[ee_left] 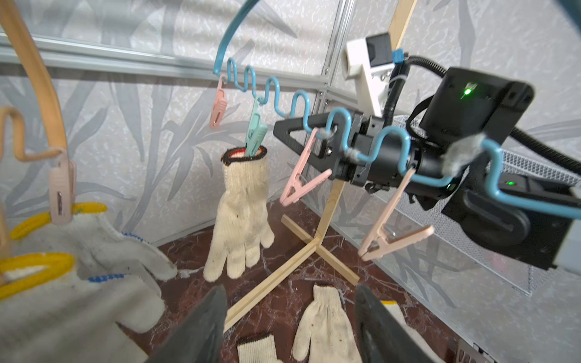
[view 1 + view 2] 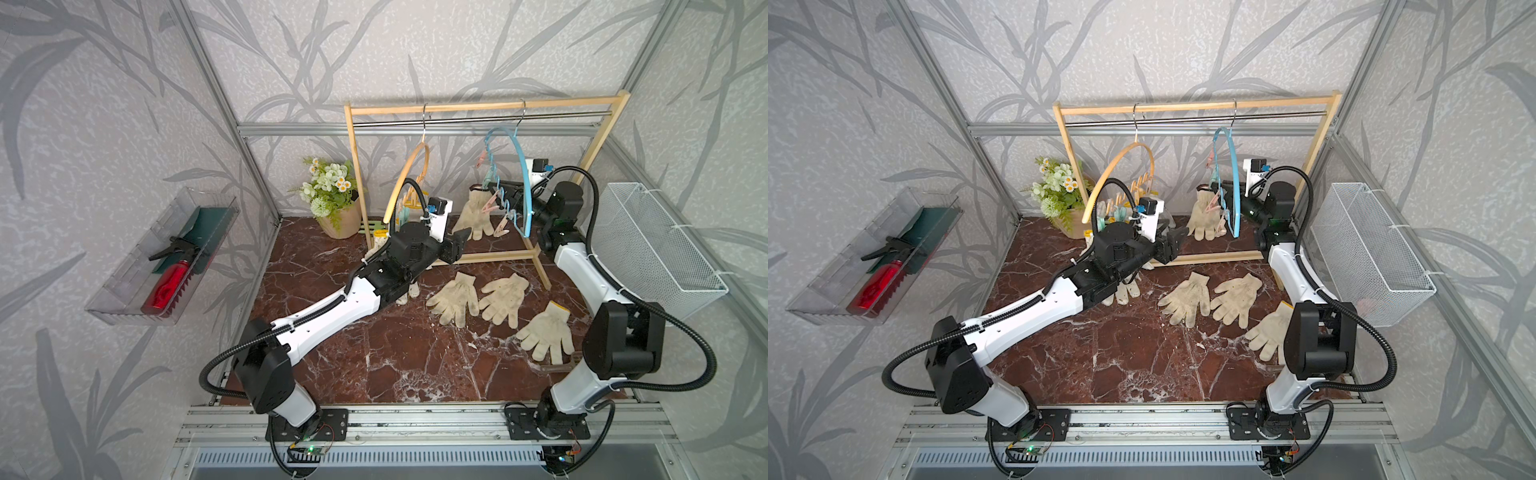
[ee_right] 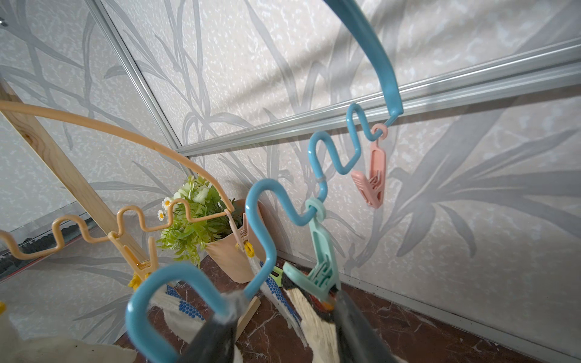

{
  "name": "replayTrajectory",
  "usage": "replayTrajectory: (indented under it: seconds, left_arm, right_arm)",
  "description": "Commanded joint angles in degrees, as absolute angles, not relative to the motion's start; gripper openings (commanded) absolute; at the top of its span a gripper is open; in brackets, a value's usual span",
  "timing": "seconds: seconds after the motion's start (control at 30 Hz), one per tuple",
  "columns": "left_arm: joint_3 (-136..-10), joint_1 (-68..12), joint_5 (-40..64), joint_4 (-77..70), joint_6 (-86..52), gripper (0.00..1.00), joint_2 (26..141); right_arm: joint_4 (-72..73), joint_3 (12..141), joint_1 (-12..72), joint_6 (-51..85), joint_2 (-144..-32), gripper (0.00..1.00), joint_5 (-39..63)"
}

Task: Clip the gloves onto a hanger to dry
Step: Clamp the glove onto the hanger, then adjust the hanger on the clothesline.

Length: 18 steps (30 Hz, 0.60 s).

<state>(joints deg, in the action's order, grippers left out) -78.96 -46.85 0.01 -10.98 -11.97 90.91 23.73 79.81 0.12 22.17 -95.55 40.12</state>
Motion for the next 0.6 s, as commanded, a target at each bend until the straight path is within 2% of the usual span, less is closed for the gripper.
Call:
replayTrajectory:
  seconds: [0.0,0.3,0.57]
  left_arm:
    - [-82.50,-46.15,3.06,-5.37,-11.69,0.66,94.02]
    - [-88.11,-46.41,6.75,-0.14,-14.83,0.67,104.55]
    - [-90.00,-51.11,3.61,1.92,-11.58,0.67,104.68]
  right_arm:
    - [23.99,79.15,0.26,21.26,-92.39,0.50,39.56]
    - [23.10,77.65,0.44,20.77,-90.50,0.50,39.38]
    - [22.28,76.85,0.44,19.69,-89.47,0.50,38.94]
